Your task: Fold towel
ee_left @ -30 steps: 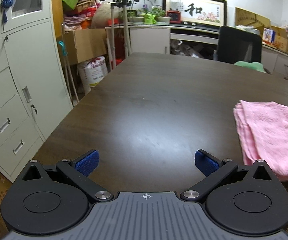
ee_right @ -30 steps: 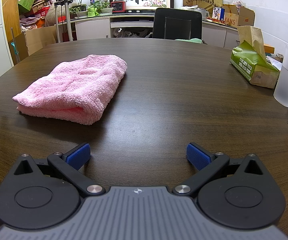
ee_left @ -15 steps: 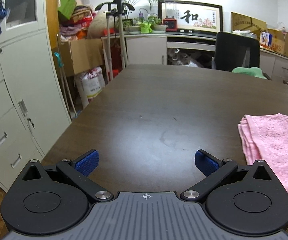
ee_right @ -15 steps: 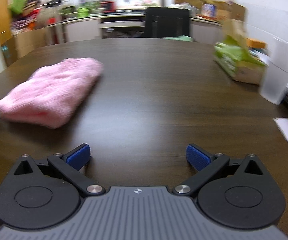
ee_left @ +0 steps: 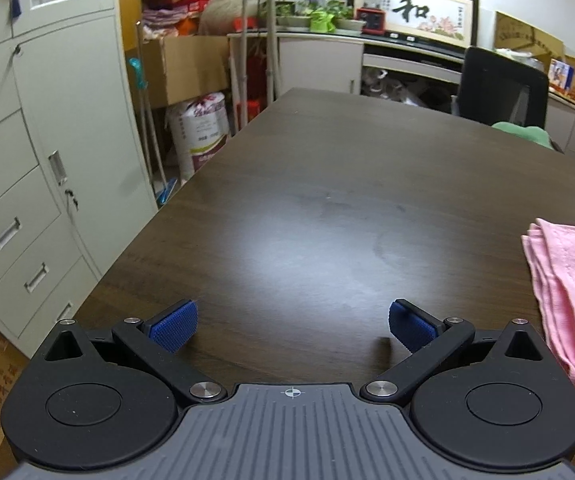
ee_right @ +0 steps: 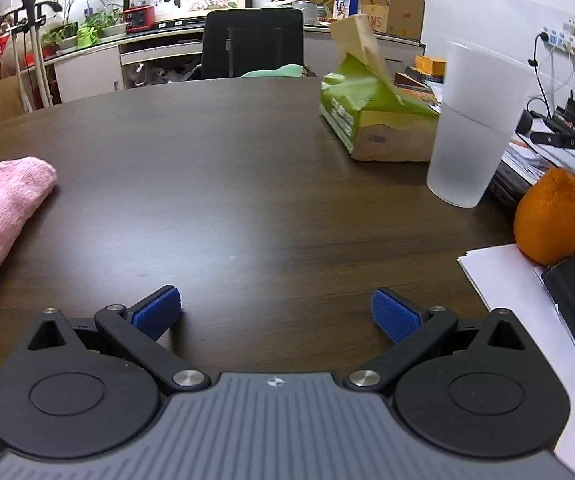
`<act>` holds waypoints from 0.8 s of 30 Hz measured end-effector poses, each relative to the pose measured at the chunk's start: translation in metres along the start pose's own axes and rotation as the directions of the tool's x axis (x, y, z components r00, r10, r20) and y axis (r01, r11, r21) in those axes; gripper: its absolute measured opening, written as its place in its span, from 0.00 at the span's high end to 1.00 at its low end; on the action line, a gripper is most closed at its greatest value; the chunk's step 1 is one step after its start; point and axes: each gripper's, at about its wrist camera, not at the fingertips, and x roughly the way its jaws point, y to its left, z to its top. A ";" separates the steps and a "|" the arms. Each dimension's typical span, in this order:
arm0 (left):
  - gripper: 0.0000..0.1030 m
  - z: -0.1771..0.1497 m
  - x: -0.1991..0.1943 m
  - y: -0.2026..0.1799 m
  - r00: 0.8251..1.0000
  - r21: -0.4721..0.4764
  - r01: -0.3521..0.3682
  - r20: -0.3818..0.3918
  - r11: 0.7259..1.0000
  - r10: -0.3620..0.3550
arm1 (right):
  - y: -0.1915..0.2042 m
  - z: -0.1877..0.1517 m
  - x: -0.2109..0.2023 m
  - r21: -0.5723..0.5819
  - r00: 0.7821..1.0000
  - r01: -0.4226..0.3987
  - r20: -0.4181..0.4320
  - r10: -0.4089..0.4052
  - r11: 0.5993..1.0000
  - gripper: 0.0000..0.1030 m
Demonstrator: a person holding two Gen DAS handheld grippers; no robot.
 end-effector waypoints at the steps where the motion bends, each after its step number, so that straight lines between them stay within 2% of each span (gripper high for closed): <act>1: 0.00 -0.001 0.001 0.001 1.000 0.006 -0.010 0.000 1.000 0.010 | -0.004 -0.001 0.000 0.001 1.000 0.000 0.006 0.000 1.000 0.00; 11: 0.00 -0.001 0.004 0.012 0.999 0.021 -0.031 0.014 0.999 0.031 | -0.044 -0.001 0.004 0.006 1.000 -0.015 0.014 0.015 1.000 0.00; 24: 0.00 -0.010 -0.003 0.047 0.997 -0.036 -0.064 0.040 0.997 0.066 | -0.046 -0.002 0.003 -0.004 1.000 -0.023 0.012 0.023 1.000 0.00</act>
